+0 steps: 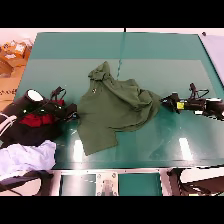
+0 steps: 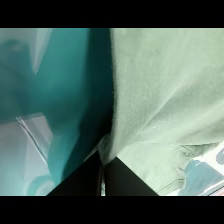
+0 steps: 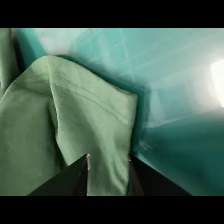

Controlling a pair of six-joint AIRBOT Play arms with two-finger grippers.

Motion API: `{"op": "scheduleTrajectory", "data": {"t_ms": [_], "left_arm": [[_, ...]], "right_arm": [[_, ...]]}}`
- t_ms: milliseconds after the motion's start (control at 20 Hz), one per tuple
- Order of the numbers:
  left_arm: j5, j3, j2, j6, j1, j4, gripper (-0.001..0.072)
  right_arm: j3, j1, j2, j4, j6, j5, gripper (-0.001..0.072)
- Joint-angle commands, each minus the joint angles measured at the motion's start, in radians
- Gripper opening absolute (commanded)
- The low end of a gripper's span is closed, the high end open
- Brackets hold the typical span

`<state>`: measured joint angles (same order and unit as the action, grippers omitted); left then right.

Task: Fold the shirts.

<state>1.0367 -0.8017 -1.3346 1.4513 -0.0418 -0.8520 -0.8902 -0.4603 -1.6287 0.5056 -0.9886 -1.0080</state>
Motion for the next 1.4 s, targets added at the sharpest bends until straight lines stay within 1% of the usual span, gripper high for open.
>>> {"op": "scheduleTrajectory", "data": {"t_ms": [0, 150, 200, 250, 350, 450, 550, 600, 650, 750, 850, 1000, 1100, 1200, 1350], "left_arm": [[0.001, 0.000, 0.001, -0.018, 0.007, -0.002, 0.0023], [0.000, -0.001, 0.001, -0.026, 0.007, -0.002, 0.0023], [0.000, -0.006, 0.001, -0.043, 0.007, -0.003, 0.0023], [0.006, -0.024, 0.001, -0.047, 0.007, -0.010, 0.0023], [0.054, -0.105, 0.005, -0.047, 0.007, -0.017, 0.0022], [0.128, -0.243, 0.042, -0.039, 0.007, -0.072, 0.0022], [0.215, -0.434, 0.092, -0.013, 0.007, -0.138, 0.0022], [0.253, -0.542, 0.120, -0.013, 0.007, -0.148, 0.0022], [0.271, -0.646, 0.145, -0.013, 0.007, -0.148, 0.0022], [0.264, -0.866, 0.201, -0.013, 0.007, -0.148, 0.0023], [0.236, -1.080, 0.252, -0.013, 0.007, -0.148, 0.0023], [0.205, -1.349, 0.312, -0.014, 0.007, -0.146, 0.0023], [0.158, -1.384, 0.379, -0.028, 0.007, -0.136, 0.0024], [0.148, -1.381, 0.440, -0.048, 0.007, -0.141, 0.0024], [0.161, -1.381, 0.468, -0.052, 0.007, -0.206, 0.0024]], "right_arm": [[-0.023, 0.037, -0.037, -0.034, -0.003, 0.048, 0.0318], [-0.092, 0.057, -0.046, -0.035, -0.008, 0.047, 0.0182], [-0.116, 0.057, -0.046, -0.034, -0.032, 0.045, 0.0119], [-0.143, 0.057, -0.045, -0.034, -0.040, 0.027, 0.0017], [-0.207, 0.055, -0.037, -0.034, -0.052, -0.058, 0.0014], [-0.285, 0.049, 0.027, -0.034, -0.077, -0.133, 0.0014], [-0.386, 0.030, 0.149, -0.034, -0.131, -0.175, 0.0014], [-0.443, 0.018, 0.219, -0.034, -0.159, -0.189, 0.0014], [-0.504, 0.000, 0.301, -0.034, -0.192, -0.195, 0.0014], [-0.624, -0.043, 0.453, -0.034, -0.257, -0.193, 0.0014], [-0.723, -0.106, 0.593, -0.033, -0.324, -0.166, 0.0015], [-0.782, -0.214, 0.799, -0.034, -0.380, -0.048, 0.0014], [-0.781, -0.277, 0.925, -0.032, -0.400, 0.047, 0.0014], [-0.782, -0.316, 1.021, 0.007, -0.400, 0.127, 0.0015], [-0.782, -0.315, 1.079, 0.089, -0.400, 0.169, 0.0015]]}}
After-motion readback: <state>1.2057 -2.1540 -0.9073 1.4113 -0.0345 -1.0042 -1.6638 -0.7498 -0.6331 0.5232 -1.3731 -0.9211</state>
